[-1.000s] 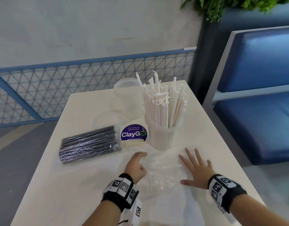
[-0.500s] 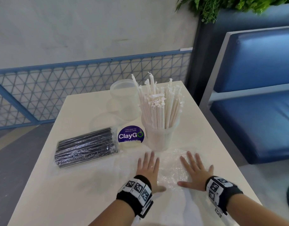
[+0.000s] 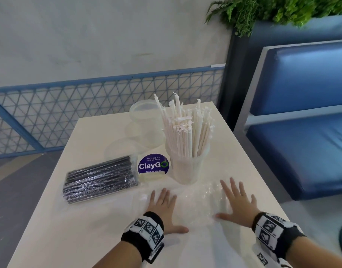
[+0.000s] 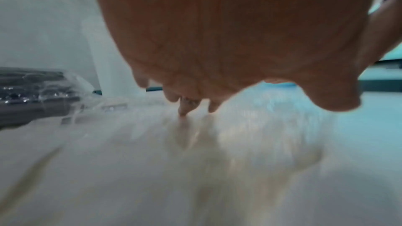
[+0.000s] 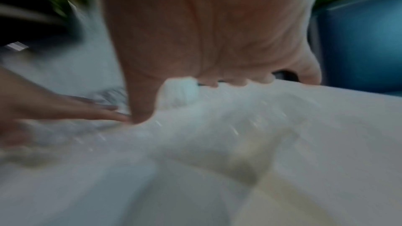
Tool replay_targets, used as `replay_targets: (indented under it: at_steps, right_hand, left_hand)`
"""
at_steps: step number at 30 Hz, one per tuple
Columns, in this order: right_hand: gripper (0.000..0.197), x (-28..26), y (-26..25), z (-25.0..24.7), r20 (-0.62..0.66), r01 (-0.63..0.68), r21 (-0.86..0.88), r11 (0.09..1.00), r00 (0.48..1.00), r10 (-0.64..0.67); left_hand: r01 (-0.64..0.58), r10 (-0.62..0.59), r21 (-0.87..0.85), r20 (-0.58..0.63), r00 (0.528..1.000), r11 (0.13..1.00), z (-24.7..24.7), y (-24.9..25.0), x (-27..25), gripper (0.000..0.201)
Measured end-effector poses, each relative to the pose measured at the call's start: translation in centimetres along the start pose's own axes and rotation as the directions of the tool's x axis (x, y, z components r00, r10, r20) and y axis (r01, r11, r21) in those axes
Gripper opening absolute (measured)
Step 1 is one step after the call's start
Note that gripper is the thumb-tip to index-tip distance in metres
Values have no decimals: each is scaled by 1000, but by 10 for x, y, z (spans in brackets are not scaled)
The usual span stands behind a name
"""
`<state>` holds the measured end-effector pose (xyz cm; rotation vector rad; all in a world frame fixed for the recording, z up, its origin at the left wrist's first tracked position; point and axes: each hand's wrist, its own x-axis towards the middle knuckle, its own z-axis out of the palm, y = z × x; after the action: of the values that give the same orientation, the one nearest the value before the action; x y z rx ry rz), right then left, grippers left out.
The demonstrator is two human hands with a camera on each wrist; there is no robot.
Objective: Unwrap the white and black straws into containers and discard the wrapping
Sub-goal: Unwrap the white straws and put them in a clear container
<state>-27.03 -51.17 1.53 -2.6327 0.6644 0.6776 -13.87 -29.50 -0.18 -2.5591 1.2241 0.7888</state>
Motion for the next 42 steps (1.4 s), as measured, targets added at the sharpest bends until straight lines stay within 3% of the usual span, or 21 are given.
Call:
replay_targets:
  at_steps: [2, 4, 5, 8, 11, 13, 15, 17, 21, 23, 27, 30, 32, 34, 35, 36, 37, 38, 39, 41, 42]
  right_hand:
    - [108, -15, -14, -28, -181, 123, 92, 988, 978, -105]
    - [109, -29, -27, -60, -299, 264, 183, 947, 933, -202]
    - [110, -32, -33, -74, -334, 311, 225, 924, 915, -226]
    - [118, -18, -47, -106, -406, 339, 323, 883, 893, -194]
    - [127, 13, -61, -126, -464, 378, 443, 813, 873, -154]
    - [131, 31, -71, -135, -485, 453, 537, 712, 856, -179]
    - [133, 43, -81, -138, -493, 507, 595, 623, 843, -215]
    - [133, 51, -87, -135, -505, 545, 617, 568, 828, -245]
    - [128, 61, -99, -122, -576, 615, 594, 519, 775, -258]
    - [112, 65, -106, -119, -665, 655, 565, 502, 722, -193]
    - [93, 64, -111, -130, -753, 715, 563, 415, 650, -97]
    - [89, 59, -114, -148, -804, 782, 510, 357, 581, -124]
    - [88, 61, -115, -155, -828, 812, 466, 353, 540, -151]
    - [88, 63, -118, -153, -816, 808, 459, 370, 548, -183]
    - [88, 64, -120, -150, -802, 799, 470, 375, 565, -197]
    - [88, 65, -121, -147, -790, 791, 480, 380, 578, -204]
    - [87, 66, -122, -144, -786, 787, 482, 385, 583, -207]
    - [86, 65, -123, -143, -786, 786, 486, 383, 584, -201]
    - [84, 63, -123, -142, -790, 790, 495, 362, 583, -191]
    - [79, 56, -121, -142, -818, 813, 488, 317, 553, -159]
    - [73, 50, -121, -144, -845, 836, 452, 311, 513, -151]
  left_hand:
    - [8, -76, -233, -284, 956, 973, -35, 2, -10, 103]
    - [-91, -223, -496, -538, 813, 863, -69, -2, -13, 88]
    - [-165, -284, -601, -579, 764, 782, -84, -7, -11, 92]
    - [-261, -286, -737, -525, 802, 623, -120, -22, -1, 118]
    - [-236, -154, -725, -428, 891, 647, -151, -33, 14, 121]
    - [-205, -67, -712, -333, 941, 671, -162, -39, 26, 119]
    - [-182, -28, -723, -269, 963, 667, -167, -44, 35, 127]
    - [-219, 1, -742, -282, 959, 633, -167, -46, 42, 121]
    - [-346, 34, -717, -412, 911, 605, -164, -37, 54, 78]
    - [-375, 1, -695, -474, 880, 613, -164, -30, 56, 76]
    - [-498, -129, -764, -589, 797, 411, -179, -22, 46, 98]
    - [-581, -143, -724, -663, 734, 372, -194, -19, 33, 98]
    - [-557, -148, -743, -639, 755, 372, -197, -23, 34, 101]
    - [-465, -105, -788, -545, 832, 403, -197, -29, 40, 96]
    - [-477, -22, -796, -521, 853, 373, -198, -30, 43, 80]
    - [-527, 39, -765, -554, 831, 369, -198, -30, 44, 51]
    - [-527, -13, -819, -543, 839, 226, -204, -33, 40, 22]
    - [-563, -25, -825, -565, 825, 47, -206, -33, 40, 21]
    - [-585, -46, -811, -586, 809, 29, -208, -30, 31, 28]
    - [-613, -32, -687, -676, 737, 390, -207, -30, 12, 21]
    - [-631, -6, -598, -728, 685, 494, -201, -24, 13, 52]
